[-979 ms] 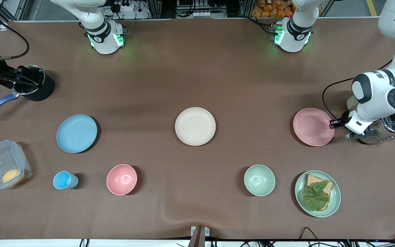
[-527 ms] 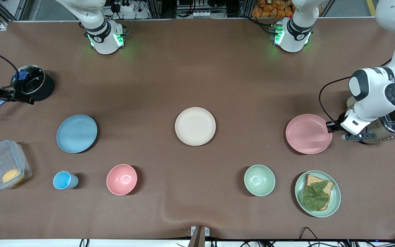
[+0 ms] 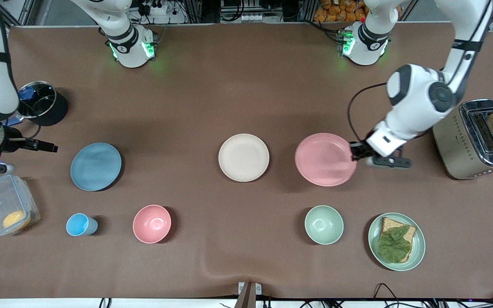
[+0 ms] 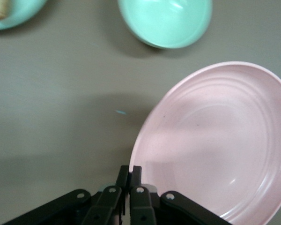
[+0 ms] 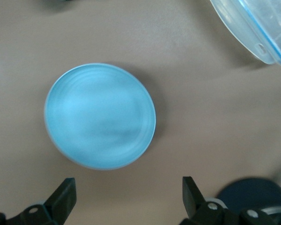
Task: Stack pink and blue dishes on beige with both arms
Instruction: 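Carry the pink plate toward the beige plate while the right gripper reaches the blue plate, then lower the pink plate onto the beige plate while the right gripper grasps the blue plate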
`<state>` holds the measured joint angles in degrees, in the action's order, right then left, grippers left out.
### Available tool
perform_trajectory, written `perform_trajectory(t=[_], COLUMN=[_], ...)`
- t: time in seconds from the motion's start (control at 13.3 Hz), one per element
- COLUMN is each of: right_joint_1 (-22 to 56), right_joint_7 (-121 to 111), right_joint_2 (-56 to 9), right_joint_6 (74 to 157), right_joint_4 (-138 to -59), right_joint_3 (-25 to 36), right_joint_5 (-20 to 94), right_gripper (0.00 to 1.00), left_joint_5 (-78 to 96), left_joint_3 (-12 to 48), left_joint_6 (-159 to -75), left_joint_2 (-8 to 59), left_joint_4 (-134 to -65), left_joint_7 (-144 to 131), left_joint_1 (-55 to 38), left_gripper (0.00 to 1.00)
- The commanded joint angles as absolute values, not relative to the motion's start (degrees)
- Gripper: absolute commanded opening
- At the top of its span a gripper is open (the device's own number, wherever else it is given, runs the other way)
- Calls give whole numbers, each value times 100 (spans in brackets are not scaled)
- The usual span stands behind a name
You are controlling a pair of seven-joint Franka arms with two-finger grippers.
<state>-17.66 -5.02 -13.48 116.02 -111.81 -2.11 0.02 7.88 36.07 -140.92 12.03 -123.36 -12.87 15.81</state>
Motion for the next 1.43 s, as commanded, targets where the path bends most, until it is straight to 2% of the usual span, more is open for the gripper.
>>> perform_trajectory(t=[0.0,0.3,0.68,0.83,0.9,1.13,1.21,1.36], right_joint_1=[-1907,-1942,-2004,-2004,-2004,-1978,-1969,-1934], right_joint_7=[-668,-957,-1195,-1309,-1310,-1310,-1301,-1292], right_joint_2=[-1484,-2292,-2882,-2900,-2909,-2883,-2848,-2743], right_joint_6=[12618,13200,13973,14010,14010,13966,13940,13887], right_joint_4=[-11934,-11909,-11900,-11892,-11892,-11892,-11892,-11892], right_joint_3=[-299,-290,-290,-290,-290,-290,-299,-299], right_joint_5=[114,105,27,26,26,26,35,35], right_gripper=[100,100,100,17,0,0,0,0], left_joint_5=[625,-709,-1967,-2258,-2285,-2294,-2294,-2294], left_joint_3=[3612,3612,3516,3401,3401,3401,3401,3401], left_joint_6=[-14045,-14045,-14045,-14045,-14045,-14045,-14045,-14028], left_joint_2=[1642,2485,3453,3559,3620,3691,3709,3639], left_joint_4=[-11901,-11252,-10574,-10608,-10600,-10591,-10582,-10573], left_joint_7=[-2596,-4899,-6625,-6968,-7039,-7188,-7355,-7514], left_joint_1=[768,-147,-895,-1037,-1072,-1098,-1125,-1134], left_gripper=[0,0,0,0,0,0,5,100])
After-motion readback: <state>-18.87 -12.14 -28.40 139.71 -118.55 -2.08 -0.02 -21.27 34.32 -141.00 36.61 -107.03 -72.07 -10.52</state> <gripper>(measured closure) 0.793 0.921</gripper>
